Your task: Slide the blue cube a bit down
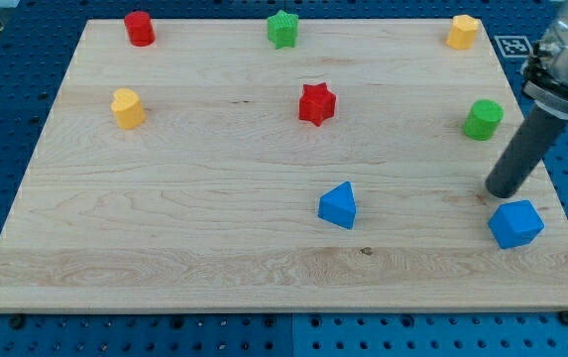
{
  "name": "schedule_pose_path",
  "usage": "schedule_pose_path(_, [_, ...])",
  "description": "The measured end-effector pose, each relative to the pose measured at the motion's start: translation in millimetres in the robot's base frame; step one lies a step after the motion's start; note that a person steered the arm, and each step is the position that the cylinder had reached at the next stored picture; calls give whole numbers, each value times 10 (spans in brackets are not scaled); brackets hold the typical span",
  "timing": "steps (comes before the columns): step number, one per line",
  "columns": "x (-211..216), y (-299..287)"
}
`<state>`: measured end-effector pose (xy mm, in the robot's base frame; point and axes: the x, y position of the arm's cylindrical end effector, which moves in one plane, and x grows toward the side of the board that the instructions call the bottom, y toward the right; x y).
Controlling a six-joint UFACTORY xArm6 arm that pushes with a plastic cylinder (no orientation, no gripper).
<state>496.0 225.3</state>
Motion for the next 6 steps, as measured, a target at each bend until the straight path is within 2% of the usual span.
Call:
schedule_pose_path(4, [235,-159])
schedule_pose_path(6, [235,92])
